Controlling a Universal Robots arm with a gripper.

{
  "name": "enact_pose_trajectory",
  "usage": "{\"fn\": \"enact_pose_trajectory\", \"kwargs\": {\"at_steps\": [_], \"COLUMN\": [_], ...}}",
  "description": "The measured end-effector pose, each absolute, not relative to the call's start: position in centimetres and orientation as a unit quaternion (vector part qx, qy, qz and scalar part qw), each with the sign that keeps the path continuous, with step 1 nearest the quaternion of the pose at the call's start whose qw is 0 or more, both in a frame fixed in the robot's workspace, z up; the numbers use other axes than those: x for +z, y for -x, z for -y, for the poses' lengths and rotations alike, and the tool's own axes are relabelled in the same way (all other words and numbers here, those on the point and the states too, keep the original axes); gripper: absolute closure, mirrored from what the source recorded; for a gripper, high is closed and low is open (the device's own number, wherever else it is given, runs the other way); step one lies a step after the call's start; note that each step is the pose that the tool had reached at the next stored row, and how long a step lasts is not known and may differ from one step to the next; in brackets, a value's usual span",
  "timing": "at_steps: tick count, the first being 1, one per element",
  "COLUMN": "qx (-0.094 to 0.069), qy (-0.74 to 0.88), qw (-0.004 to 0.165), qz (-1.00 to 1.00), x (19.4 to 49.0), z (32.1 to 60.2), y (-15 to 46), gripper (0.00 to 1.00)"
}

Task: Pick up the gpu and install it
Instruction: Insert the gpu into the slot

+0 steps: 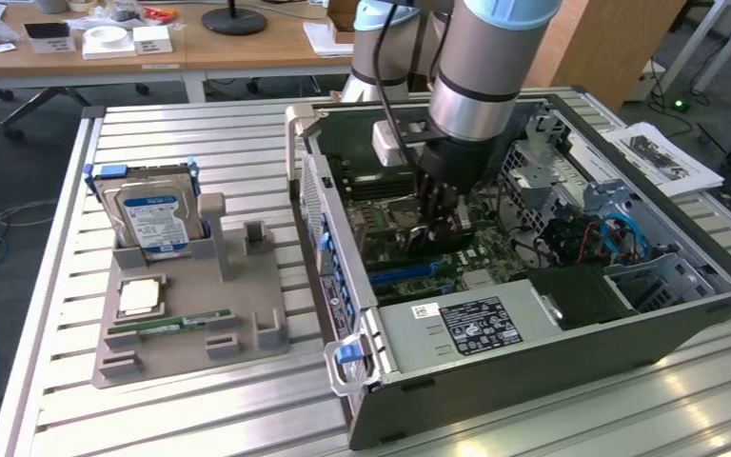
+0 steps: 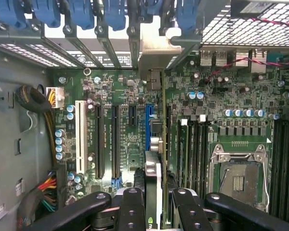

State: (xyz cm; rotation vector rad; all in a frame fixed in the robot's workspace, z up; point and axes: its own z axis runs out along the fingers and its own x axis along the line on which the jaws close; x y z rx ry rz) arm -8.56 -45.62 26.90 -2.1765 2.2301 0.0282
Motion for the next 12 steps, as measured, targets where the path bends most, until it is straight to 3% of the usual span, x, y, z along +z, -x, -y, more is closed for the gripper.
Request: {"fn": "enact_pose_trajectory", "kwargs": {"at_steps": [12], "qx": [0.008], "qy": [0.698], "qw": [0.013], "qz": [-0.716], "x": [26.75], "z": [45.71], "y": [9.19], "gripper": [0.73]}}
